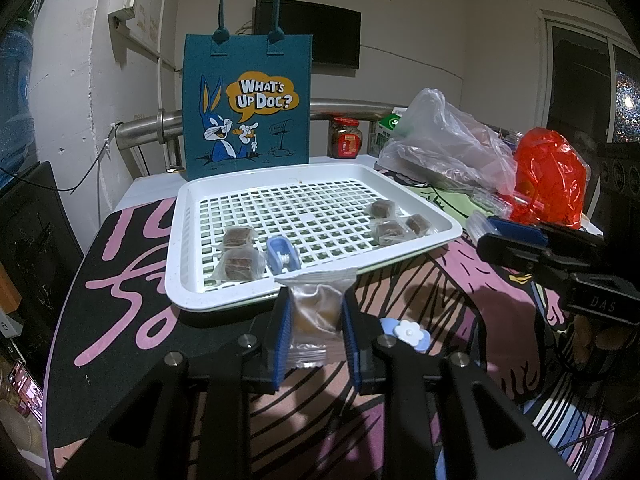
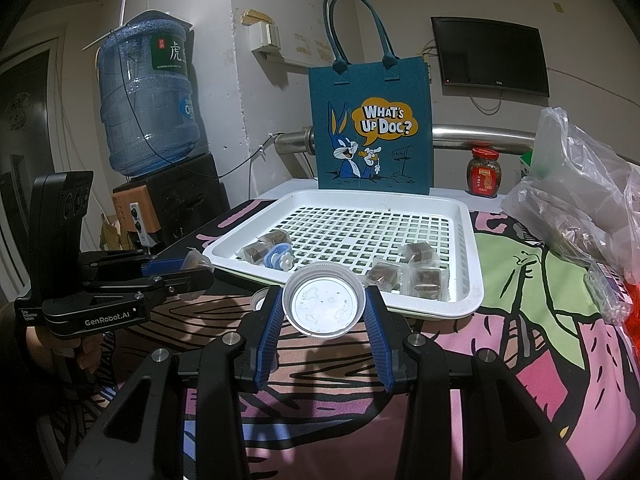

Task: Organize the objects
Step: 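Hold the clear box and white lid raised in front of the tray, then lower the left tool's clear box onto the tray and open it while the right tool lowers its lid there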

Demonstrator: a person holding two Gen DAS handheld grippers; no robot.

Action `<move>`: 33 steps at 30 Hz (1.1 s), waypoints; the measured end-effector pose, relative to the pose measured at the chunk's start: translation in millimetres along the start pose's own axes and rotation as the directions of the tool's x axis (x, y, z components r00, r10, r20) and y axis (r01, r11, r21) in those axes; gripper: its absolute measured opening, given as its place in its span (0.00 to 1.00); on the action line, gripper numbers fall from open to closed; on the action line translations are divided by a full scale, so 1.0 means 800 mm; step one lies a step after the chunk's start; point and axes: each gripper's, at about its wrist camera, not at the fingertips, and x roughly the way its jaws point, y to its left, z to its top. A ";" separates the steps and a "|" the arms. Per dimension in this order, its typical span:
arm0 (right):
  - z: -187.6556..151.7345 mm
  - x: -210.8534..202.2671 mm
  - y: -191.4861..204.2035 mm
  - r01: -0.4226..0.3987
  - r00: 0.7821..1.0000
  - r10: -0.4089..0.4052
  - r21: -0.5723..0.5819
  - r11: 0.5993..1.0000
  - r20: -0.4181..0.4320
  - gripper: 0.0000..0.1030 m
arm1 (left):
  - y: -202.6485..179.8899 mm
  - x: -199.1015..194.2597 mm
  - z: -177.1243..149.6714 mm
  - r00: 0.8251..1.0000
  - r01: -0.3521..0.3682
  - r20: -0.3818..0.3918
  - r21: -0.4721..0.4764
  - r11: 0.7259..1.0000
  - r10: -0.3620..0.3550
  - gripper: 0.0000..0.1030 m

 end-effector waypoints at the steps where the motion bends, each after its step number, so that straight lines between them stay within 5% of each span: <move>1: 0.000 0.000 0.000 0.000 1.000 0.000 0.000 1.000 0.000 0.38 | 0.000 0.000 -0.001 1.000 0.000 0.000 0.000 1.000 0.000 0.22; 33: -0.002 0.003 0.002 0.000 1.000 0.001 0.015 1.000 -0.010 0.38 | 0.003 0.004 -0.007 1.000 -0.004 -0.017 -0.008 1.000 0.004 0.22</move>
